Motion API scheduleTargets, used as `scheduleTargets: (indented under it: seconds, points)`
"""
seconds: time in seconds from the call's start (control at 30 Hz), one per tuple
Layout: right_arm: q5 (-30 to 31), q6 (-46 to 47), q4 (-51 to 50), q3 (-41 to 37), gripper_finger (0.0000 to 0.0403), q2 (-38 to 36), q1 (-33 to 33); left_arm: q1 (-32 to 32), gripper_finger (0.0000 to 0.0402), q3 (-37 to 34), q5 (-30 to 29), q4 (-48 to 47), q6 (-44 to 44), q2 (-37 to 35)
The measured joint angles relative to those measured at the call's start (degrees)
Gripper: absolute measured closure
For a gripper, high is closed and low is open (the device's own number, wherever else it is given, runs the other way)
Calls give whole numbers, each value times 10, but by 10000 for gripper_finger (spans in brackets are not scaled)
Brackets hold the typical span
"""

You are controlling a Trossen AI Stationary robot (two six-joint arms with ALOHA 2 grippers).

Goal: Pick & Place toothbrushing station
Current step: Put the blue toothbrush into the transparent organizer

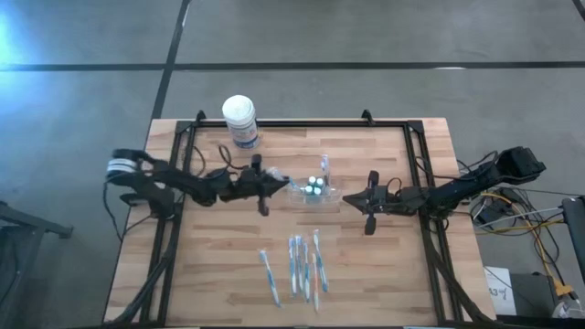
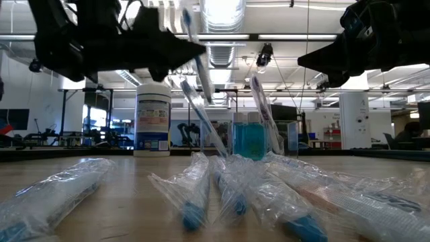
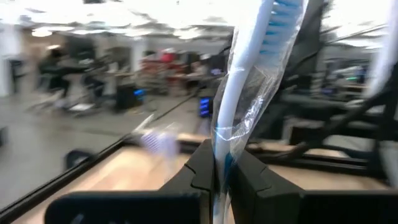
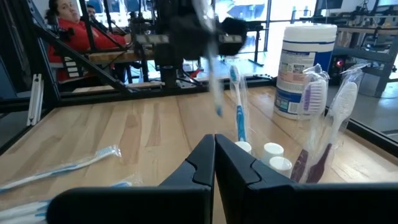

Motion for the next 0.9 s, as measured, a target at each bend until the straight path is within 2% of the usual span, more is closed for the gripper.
scheduleTargets:
  seconds: [0.07, 0.33, 0.63, 0.9]
  points:
    - [0, 0, 0, 0, 394, 0, 0, 0, 378, 13, -27, 12, -6, 35]
    - [0, 2, -1, 0, 394, 0, 0, -2, 378, 58, -52, 30, -25, 133]
    - [-2, 9, -5, 0, 394, 0, 0, -2, 377, 69, -102, 26, -27, 160]
    - [-2, 16, -5, -1, 394, 0, 0, -2, 374, 69, -106, 18, -50, 176]
